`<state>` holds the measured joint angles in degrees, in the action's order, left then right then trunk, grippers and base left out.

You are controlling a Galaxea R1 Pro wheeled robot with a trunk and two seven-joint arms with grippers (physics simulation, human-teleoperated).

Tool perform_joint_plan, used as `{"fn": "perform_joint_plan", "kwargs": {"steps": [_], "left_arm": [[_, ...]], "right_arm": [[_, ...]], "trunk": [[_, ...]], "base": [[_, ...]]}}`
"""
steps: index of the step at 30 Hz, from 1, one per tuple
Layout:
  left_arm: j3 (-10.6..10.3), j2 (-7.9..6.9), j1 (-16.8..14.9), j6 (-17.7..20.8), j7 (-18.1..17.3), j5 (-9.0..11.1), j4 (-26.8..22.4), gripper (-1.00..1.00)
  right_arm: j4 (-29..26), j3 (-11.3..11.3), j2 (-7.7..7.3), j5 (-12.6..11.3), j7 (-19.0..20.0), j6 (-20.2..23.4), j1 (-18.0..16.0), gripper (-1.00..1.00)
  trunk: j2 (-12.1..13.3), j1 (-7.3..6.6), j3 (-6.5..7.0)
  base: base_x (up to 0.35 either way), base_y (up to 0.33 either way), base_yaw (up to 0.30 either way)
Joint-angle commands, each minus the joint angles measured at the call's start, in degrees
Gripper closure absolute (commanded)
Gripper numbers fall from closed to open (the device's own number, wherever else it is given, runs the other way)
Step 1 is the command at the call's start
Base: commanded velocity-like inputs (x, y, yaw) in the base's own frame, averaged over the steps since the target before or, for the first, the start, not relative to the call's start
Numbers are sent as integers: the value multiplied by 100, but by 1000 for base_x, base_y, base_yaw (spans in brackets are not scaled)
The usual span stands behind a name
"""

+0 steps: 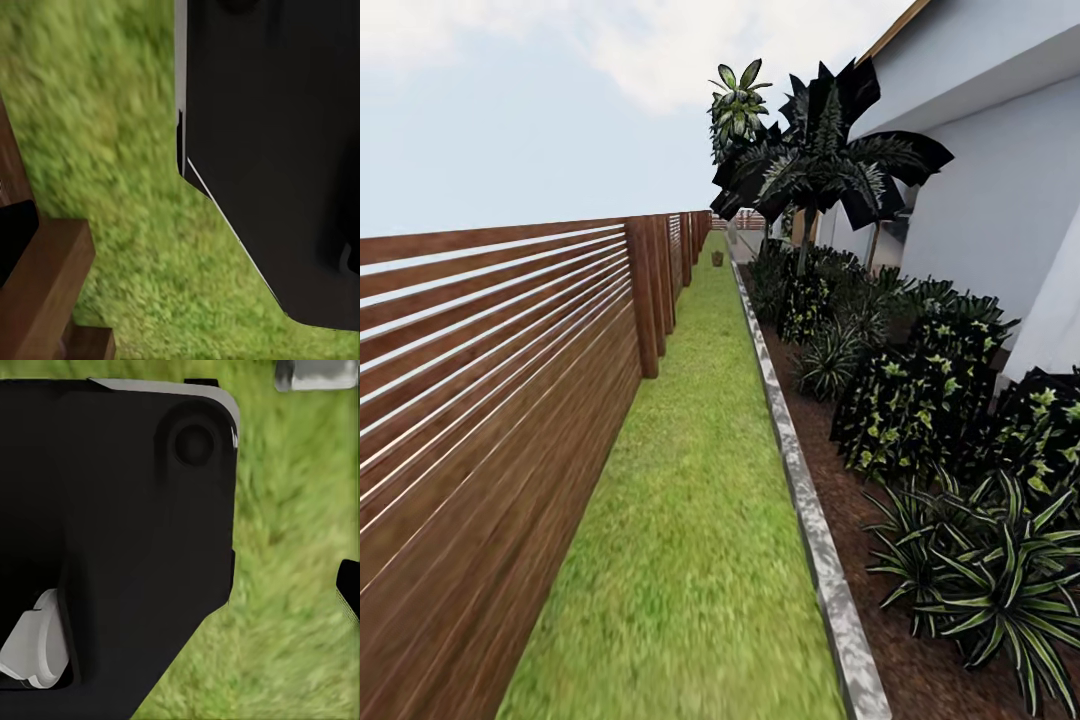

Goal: Take the three Easter eggs out of the wicker basket on the lawn in the garden, then place them on the lawn next to a single tree (choose any tree) so that all three eggs are next to the same tree and none are left in the basket.

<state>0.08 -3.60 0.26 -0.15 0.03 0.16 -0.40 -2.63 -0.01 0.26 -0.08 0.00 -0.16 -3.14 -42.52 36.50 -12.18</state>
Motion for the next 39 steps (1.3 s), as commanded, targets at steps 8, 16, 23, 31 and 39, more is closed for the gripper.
{"fn": "perform_joint_plan", "kwargs": {"steps": [8, 16, 23, 31, 39], "left_arm": [[0, -3, 0, -2, 1, 1, -4, -100], [0, -1, 0, -2, 1, 1, -4, -100], [0, -1, 0, -2, -1, 1, -4, -100], [0, -1, 0, -2, 2, 2, -4, -100], [0, 0, 0, -2, 3, 1, -3, -100]], "right_arm": [[-1, -1, 1, -1, 0, -2, -2, -100], [-1, 0, 1, -1, 0, -2, -2, -100], [-1, 0, 1, -1, 0, -2, -2, -100], [-1, -2, 1, -1, 0, -2, -2, -100], [-1, 0, 1, -1, 0, -2, -2, -100]], "trunk": [[-5, 4, -6], [-5, 4, -6], [-5, 4, -6], [-5, 4, -6], [-5, 4, -6]], "base": [[323, 0, 0], [323, 0, 0], [323, 0, 0], [323, 0, 0], [323, 0, 0]]}}
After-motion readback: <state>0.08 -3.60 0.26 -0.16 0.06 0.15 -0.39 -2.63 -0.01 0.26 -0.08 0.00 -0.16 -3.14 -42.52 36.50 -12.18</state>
